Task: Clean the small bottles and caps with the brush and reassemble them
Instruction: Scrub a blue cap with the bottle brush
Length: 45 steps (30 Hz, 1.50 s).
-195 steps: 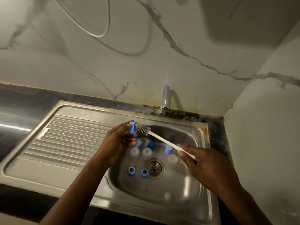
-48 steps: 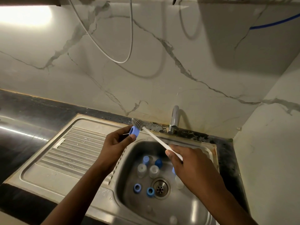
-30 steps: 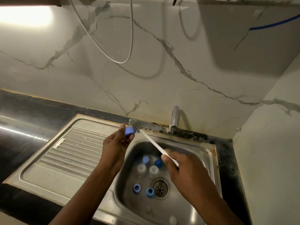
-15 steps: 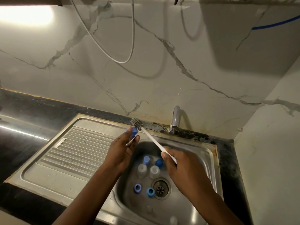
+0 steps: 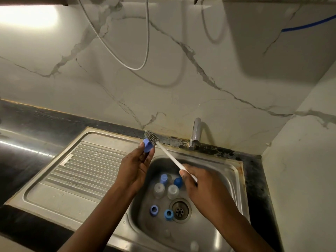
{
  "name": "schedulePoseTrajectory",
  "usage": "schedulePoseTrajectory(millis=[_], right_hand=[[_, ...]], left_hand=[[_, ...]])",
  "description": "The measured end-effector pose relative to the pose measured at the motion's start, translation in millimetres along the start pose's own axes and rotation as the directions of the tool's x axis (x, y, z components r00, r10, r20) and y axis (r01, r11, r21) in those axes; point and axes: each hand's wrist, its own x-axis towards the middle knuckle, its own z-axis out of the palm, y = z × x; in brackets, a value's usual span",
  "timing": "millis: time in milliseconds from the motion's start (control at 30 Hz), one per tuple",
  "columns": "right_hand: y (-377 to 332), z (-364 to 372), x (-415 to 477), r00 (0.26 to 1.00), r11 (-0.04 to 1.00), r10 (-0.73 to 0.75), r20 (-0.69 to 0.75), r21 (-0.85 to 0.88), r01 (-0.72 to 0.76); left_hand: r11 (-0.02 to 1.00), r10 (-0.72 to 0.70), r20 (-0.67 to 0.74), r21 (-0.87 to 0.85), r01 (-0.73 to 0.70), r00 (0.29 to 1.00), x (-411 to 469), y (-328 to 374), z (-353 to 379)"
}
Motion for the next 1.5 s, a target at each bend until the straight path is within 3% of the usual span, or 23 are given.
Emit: schedulePoseTrajectory(millis=[167,300,567,933,1233,1500], right_hand=[[6,-6,9,1.0,0.999,0.018,0.003,-0.039,-0.018],[5,-8,3,0.999,0.997,-0.022,-0.041,-0.069,0.019],[3,-9,-14,0.997,0.999,-0.044,-0.064,-0.025,0.043],[0,-10,1,0.998,1.0,-0.007,-0.06,-0.02,0.006],[-2,-7,-11,0.998,0.999,-0.041,-0.053,-0.021,0.04],[-4,1,-9,0.999,0.999,-0.035,-0.033,-0.028,0.034]], left_hand=[[0.983,0.057,0.061,0.173,-0.067,0.997,-10,-3,1],[0.986,0.106,0.064,0.119,-0.113,0.992,-9,3,6],[0.998,0.057,0.042,0.023,-0.058,0.998,3,5,-2],[0.996,0.023,0.109,0.079,-0.032,0.994,-9,-7,1],[0.985,-0.037,0.068,-0.166,0.047,0.997,6,4,-9],[0.998,-0.01,0.054,-0.067,0.013,0.999,1,-3,6]])
